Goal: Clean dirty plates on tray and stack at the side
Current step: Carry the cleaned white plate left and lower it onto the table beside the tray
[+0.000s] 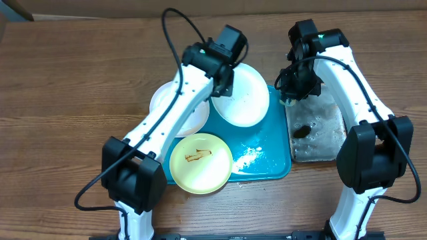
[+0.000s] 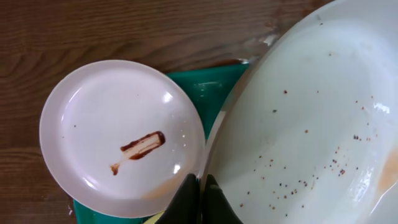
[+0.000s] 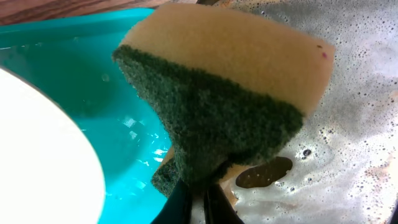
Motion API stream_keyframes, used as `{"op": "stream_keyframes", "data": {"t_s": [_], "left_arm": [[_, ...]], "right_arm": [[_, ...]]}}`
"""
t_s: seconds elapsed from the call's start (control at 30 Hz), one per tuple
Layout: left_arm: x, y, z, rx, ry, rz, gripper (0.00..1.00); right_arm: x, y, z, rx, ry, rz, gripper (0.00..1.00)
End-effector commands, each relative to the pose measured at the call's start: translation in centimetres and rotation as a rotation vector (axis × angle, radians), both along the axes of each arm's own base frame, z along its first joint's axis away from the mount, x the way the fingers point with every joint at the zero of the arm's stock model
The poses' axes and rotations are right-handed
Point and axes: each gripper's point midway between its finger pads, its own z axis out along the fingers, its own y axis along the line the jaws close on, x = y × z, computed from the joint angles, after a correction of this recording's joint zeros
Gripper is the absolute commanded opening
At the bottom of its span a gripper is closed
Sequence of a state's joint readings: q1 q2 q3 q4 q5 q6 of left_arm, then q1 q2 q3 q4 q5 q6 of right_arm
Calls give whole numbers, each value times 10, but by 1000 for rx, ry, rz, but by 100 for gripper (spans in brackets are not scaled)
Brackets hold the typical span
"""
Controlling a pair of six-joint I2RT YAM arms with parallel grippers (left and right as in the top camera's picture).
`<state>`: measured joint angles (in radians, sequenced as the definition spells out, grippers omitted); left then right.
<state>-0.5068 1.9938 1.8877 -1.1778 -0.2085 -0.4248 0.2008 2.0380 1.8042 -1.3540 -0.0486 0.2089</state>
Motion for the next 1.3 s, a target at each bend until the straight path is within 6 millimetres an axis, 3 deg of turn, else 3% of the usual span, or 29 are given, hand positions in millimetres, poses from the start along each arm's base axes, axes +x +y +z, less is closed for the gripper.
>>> {"op": "stream_keyframes", "data": {"t_s": [0.0,0.2,0.5,0.77,0.87,1.07,1.27], "left_arm": [[11,32,9,-35,-11,118,4],[23,90,10,40,-25,253,4],[34,166,6,-104,20,462,5],[27,241,0,-131,38,616,5],[22,257,-6,-138,55,637,4],[4,285,-33,-158,115,701,4],[-24,310,-79,-127,181,775,4]], "right_arm": [[-2,1,-1,8,8,1,4],[-3,1,-1,7,14,1,4],[-7,3,-1,18,29,6,4],[-11,2,-1,16,46,5,4],[-12,3,-1,22,50,10,4],[-14,8,-1,49,58,28,4],[-15,7,-1,46,61,28,4]]}}
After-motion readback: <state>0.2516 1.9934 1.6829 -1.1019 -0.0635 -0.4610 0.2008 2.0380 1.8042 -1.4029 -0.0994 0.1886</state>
